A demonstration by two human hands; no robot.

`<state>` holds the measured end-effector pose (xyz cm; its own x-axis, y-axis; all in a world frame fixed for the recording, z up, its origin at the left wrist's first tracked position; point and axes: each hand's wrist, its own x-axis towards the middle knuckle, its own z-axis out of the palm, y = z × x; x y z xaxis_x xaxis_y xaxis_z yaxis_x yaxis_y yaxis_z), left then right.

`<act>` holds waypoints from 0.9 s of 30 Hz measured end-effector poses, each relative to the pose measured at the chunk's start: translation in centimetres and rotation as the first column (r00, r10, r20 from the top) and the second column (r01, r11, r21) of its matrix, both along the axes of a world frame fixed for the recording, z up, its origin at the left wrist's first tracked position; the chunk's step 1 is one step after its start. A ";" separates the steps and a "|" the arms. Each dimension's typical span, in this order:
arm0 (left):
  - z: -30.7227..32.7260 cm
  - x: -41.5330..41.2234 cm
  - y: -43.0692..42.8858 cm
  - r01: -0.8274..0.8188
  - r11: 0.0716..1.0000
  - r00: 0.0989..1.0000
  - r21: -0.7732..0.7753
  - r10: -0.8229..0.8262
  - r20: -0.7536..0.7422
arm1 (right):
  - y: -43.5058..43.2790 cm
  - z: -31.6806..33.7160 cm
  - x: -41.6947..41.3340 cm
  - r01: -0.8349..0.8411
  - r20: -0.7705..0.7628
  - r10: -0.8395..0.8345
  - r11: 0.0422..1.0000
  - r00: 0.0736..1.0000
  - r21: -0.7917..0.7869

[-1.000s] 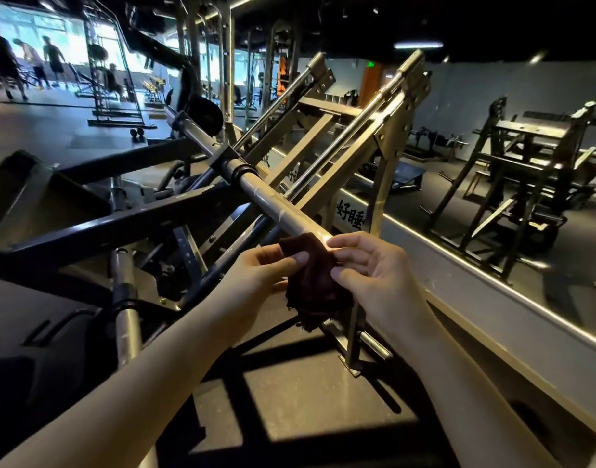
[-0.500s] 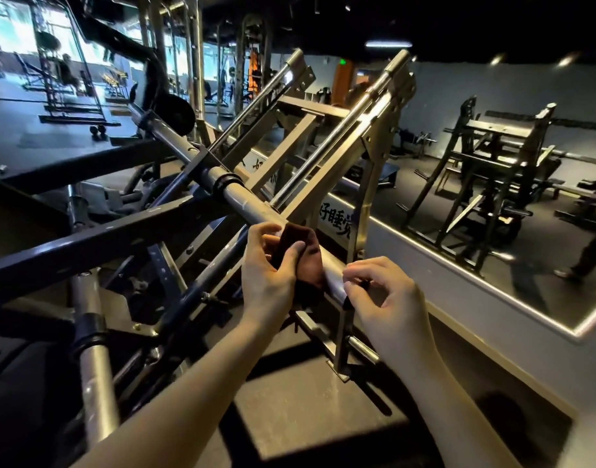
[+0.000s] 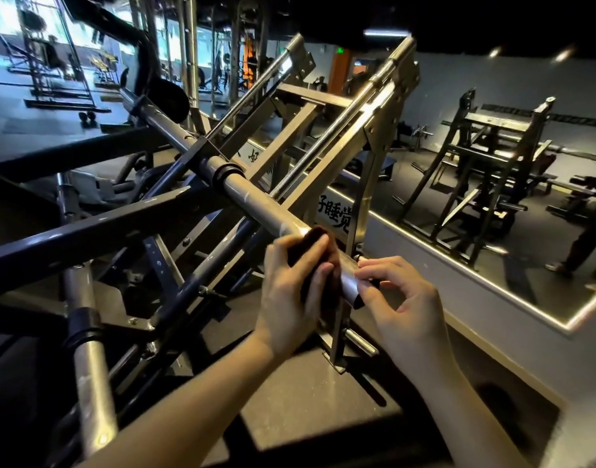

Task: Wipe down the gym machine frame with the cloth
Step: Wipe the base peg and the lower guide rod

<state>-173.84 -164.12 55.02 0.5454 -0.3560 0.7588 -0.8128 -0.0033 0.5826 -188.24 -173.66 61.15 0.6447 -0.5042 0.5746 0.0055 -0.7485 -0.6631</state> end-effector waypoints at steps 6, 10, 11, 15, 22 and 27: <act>1.7 7.6 0.5 -0.059 0.998 0.984 0.037 0.065 -0.164 | 0.3 0.3 0.1 0.018 -0.009 -0.017 0.996 1.000 0.087; 0.6 -0.5 0.3 0.072 0.994 0.987 0.083 -0.083 0.136 | 0.4 0.9 0.4 0.004 0.054 -0.017 0.971 0.998 0.240; 0.0 -0.8 0.2 0.080 0.992 0.975 0.096 -0.098 0.197 | 0.4 1.0 0.4 0.002 0.067 -0.020 0.966 0.998 0.259; -1.5 4.5 0.3 -0.081 0.996 0.994 0.041 0.079 0.069 | 0.5 1.0 0.4 0.022 0.046 -0.035 0.967 0.998 0.253; -2.6 1.8 0.8 -0.013 1.000 1.000 -0.025 0.014 0.022 | 1.1 0.5 1.2 0.067 0.057 -0.076 0.986 0.995 0.152; -3.2 2.2 1.2 0.064 0.998 0.991 0.010 -0.065 0.116 | 1.1 0.8 1.5 0.072 0.065 -0.085 0.982 0.994 0.172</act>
<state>-171.59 -162.92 51.84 0.4294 -0.3923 0.8135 -0.8736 0.0482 0.4843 -186.75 -172.52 61.93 0.5592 -0.6456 0.5200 0.0034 -0.6255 -0.7802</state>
